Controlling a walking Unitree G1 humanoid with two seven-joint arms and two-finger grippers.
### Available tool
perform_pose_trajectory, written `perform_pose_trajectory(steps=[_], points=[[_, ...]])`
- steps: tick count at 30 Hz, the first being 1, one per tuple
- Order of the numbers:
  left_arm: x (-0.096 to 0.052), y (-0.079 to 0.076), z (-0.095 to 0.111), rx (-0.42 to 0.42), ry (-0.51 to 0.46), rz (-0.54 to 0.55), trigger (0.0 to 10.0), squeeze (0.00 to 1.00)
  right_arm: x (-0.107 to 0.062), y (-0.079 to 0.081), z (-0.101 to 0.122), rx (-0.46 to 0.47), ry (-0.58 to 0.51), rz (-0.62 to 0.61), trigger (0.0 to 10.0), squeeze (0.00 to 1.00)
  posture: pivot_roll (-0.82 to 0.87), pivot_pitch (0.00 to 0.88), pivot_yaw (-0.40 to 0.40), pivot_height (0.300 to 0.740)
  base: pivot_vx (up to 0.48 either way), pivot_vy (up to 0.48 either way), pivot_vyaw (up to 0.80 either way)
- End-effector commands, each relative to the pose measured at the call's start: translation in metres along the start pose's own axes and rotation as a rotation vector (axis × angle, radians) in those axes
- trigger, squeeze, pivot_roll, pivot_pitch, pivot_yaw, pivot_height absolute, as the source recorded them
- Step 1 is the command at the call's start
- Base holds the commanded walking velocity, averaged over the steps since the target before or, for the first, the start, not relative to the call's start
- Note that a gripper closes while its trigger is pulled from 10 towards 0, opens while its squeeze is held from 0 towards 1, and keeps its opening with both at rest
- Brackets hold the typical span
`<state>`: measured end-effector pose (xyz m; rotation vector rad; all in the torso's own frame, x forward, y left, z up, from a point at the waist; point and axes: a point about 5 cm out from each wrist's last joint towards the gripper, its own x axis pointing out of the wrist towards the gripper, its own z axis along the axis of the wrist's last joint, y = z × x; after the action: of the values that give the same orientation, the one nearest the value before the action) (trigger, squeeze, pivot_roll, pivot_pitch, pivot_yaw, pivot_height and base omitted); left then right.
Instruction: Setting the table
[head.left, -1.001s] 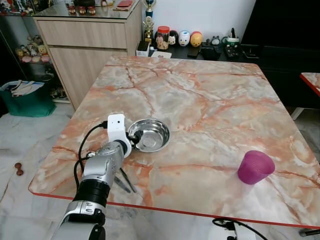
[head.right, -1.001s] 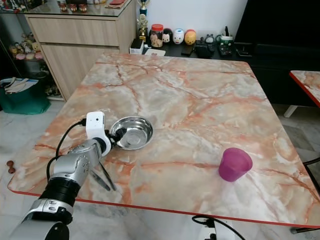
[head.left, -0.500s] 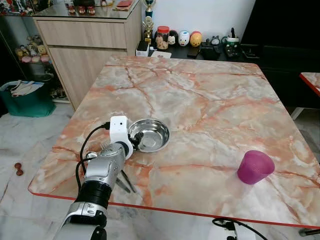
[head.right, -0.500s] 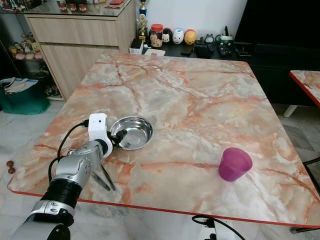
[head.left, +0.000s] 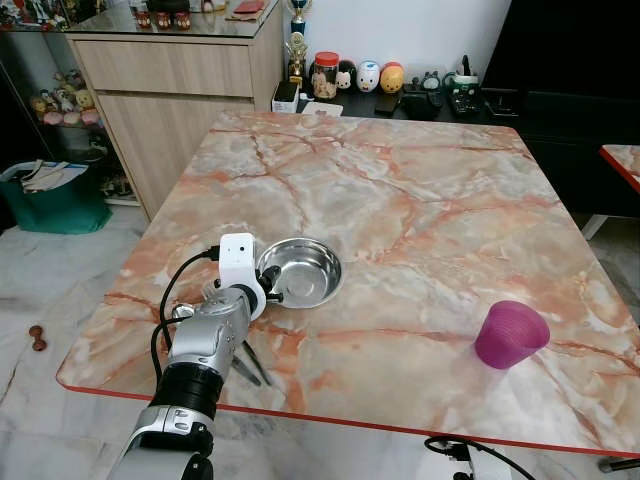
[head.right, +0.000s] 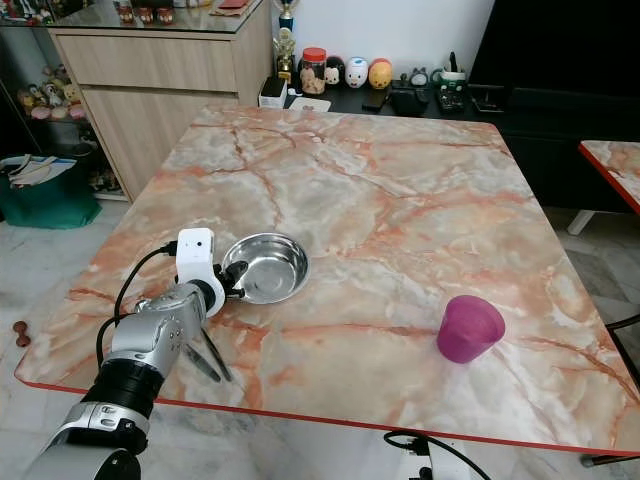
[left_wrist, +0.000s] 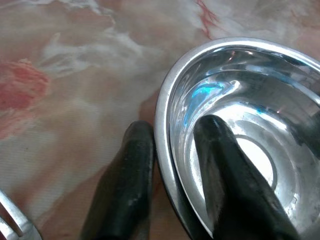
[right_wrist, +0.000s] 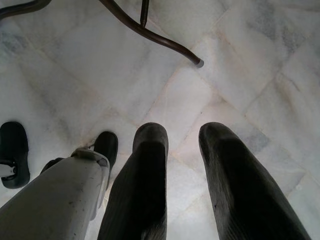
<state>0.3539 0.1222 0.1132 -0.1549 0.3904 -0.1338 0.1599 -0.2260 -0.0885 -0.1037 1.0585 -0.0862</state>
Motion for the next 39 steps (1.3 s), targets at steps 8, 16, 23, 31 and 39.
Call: perform_pose_trajectory(steps=[8, 16, 23, 31, 39], points=[[-0.002, 0.001, 0.003, -0.001, -0.016, -0.001, 0.0, 0.00, 0.000, -0.004, 0.001, -0.002, -0.006, -0.009, 10.0, 0.00, 0.10, 0.000, -0.043, 0.740, 0.000, 0.000, 0.00], [-0.004, 0.000, 0.002, -0.007, -0.021, -0.009, 0.0, 0.00, -0.001, -0.005, 0.000, -0.007, -0.004, -0.009, 10.0, 0.00, 0.10, 0.000, -0.050, 0.740, 0.000, 0.000, 0.00], [-0.007, -0.001, 0.004, -0.034, -0.062, -0.050, 0.0, 0.00, -0.001, -0.005, -0.001, -0.009, -0.003, -0.009, 10.0, 0.00, 0.10, 0.000, -0.050, 0.740, 0.000, 0.000, 0.00], [-0.026, -0.007, 0.029, -0.136, -0.342, -0.167, 10.0, 0.00, 0.000, -0.004, 0.001, 0.005, -0.015, -0.011, 10.0, 0.00, 0.11, 0.000, -0.043, 0.740, 0.000, 0.000, 0.00], [-0.040, -0.001, 0.035, -0.127, -0.463, -0.153, 10.0, 0.00, 0.000, -0.003, 0.001, 0.012, -0.021, -0.012, 10.0, 0.00, 0.11, 0.000, -0.041, 0.740, 0.000, 0.000, 0.00]])
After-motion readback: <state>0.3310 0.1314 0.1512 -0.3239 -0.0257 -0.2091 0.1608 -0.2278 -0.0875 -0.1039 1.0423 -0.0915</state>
